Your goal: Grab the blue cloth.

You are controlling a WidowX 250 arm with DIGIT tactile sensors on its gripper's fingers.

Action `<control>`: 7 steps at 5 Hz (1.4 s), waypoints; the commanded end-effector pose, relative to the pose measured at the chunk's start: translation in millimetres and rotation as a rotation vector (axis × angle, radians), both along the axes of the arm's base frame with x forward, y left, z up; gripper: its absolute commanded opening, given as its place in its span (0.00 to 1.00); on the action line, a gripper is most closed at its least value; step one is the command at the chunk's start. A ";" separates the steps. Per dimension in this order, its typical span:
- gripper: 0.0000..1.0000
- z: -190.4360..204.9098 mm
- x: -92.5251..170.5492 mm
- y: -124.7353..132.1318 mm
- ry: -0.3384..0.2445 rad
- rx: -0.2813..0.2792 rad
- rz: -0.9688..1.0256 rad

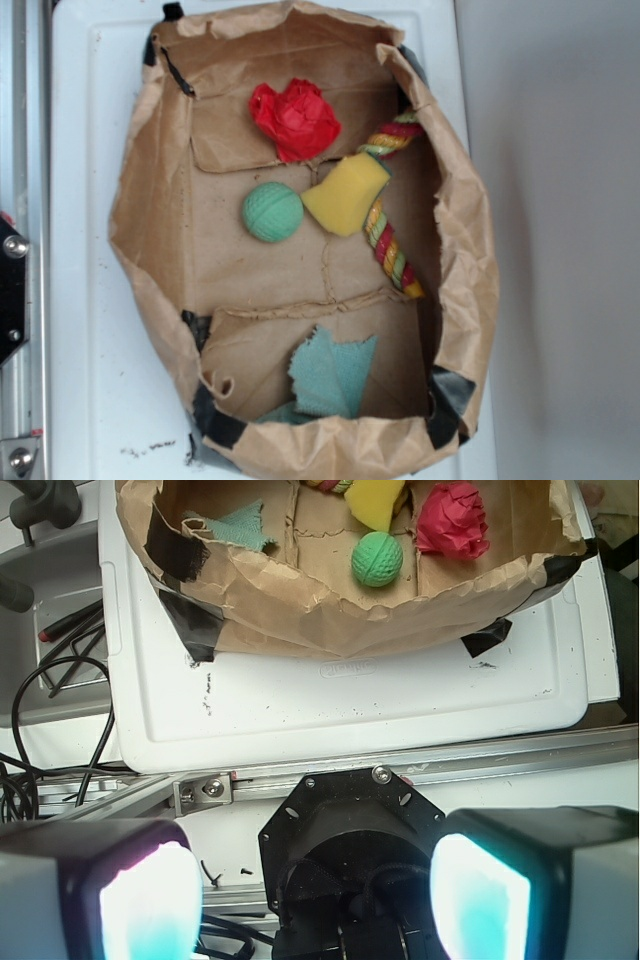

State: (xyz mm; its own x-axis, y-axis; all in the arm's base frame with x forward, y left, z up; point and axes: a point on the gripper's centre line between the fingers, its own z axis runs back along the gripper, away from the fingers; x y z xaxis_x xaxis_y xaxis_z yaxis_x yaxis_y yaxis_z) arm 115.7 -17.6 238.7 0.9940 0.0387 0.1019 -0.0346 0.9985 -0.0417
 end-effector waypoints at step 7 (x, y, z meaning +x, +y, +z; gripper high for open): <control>1.00 -43.4 133.8 5.6 -0.104 -0.021 -0.086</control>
